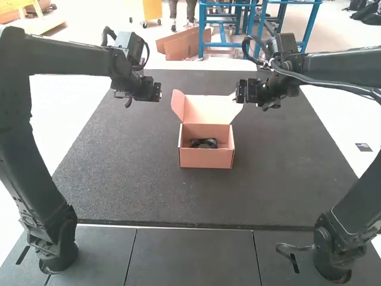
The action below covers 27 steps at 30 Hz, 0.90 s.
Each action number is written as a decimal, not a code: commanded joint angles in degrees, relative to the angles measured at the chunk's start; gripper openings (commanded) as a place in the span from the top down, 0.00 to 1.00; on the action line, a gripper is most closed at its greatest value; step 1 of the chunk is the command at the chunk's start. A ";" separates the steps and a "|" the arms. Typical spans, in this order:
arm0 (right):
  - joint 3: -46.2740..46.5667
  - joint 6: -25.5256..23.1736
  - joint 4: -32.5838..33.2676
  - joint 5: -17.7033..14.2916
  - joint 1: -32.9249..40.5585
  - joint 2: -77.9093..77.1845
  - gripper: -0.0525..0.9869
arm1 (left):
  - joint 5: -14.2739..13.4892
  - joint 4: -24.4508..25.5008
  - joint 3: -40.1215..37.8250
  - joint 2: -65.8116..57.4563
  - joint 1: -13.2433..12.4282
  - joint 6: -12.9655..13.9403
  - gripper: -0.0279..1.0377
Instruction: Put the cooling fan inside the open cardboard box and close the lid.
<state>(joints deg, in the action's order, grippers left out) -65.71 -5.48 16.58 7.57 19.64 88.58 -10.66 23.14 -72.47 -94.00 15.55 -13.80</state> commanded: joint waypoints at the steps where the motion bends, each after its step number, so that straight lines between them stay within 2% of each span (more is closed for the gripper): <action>1: -3.81 -0.50 -1.11 1.04 -0.92 0.81 0.09 | -0.59 -1.08 -3.38 -1.63 -0.17 -0.08 0.06; 4: -5.30 -0.94 -1.81 1.04 -1.09 2.83 0.09 | 0.20 -1.25 -5.23 -3.74 0.01 -0.08 0.06; 12: -9.61 -2.96 -2.16 1.04 -2.32 8.02 0.10 | 5.29 0.51 -10.50 -8.31 1.41 0.09 0.06; 16: -11.46 -3.23 -1.99 1.13 -2.32 9.95 0.14 | 7.75 1.30 -12.26 -9.54 2.20 0.36 0.06; 21: -12.60 -3.84 -1.81 2.18 -2.32 10.83 0.24 | 8.19 2.35 -13.67 -10.86 3.26 0.53 0.06; 27: -12.60 -4.54 -0.76 2.45 -2.06 11.09 0.36 | 8.46 2.97 -14.11 -11.03 3.35 0.53 0.06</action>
<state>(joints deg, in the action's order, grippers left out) -76.75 -8.99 15.55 9.15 18.09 99.48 -3.14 26.09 -84.62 -104.73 18.50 -13.76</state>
